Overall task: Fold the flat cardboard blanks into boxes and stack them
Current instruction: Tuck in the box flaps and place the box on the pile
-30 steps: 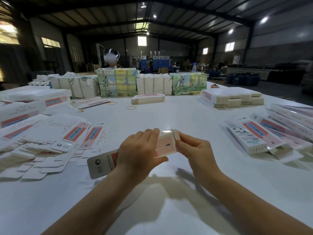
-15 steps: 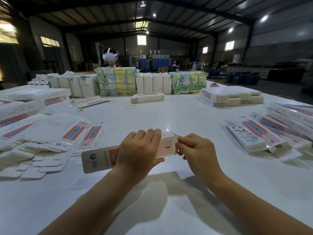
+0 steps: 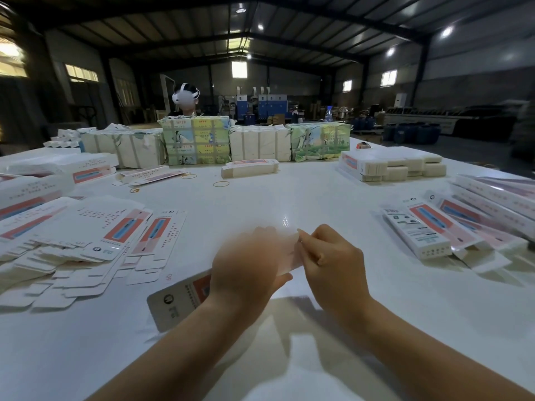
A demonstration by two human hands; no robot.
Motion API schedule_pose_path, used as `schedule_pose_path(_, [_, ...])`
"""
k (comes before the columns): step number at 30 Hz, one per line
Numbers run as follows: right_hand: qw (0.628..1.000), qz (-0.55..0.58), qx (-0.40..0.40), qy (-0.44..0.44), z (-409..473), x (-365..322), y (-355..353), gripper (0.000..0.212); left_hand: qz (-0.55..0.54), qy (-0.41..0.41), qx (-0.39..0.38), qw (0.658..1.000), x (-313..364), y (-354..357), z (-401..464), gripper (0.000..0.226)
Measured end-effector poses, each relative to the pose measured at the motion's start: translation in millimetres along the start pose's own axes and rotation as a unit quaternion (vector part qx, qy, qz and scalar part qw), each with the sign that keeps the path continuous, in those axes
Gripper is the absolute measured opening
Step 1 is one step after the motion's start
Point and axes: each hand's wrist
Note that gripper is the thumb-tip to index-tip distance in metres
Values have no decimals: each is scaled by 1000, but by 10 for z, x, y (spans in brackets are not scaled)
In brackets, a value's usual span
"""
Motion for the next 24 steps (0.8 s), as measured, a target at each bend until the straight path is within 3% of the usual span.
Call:
schedule_pose_path(7, [969, 159, -122, 147, 32, 46, 47, 13, -46, -53, -29, 997, -93, -41, 6, 75])
schedule_pose_path(13, [952, 193, -167, 166, -13, 36, 59, 23, -75, -38, -67, 994, -226, -62, -42, 67])
schedule_pose_path(15, [967, 155, -167, 115, -8, 46, 29, 31, -85, -21, -86, 992, -267, -79, -53, 64])
schedule_pose_path(17, [979, 79, -190, -5, 1, 54, 11, 59, -95, -4, -93, 991, -294, -104, -50, 62])
schedule_pose_path(19, [967, 6, -226, -120, 3, 83, 25, 82, -96, 29, -91, 991, -288, -129, -43, 64])
schedule_pose_path(21, [953, -13, -241, -184, 1, 109, 57, 81, -105, 60, -74, 990, -281, -126, -53, 71])
schedule_pose_path(24, [943, 0, -265, -202, -8, 142, 100, 68, -124, 86, -71, 986, -312, -95, -89, 76])
Point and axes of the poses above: each hand's wrist, its own z-axis towards the middle knuckle, its own y-axis out of the palm, x = y × z, and after that the axes turned 13 degrees about y, right-handed
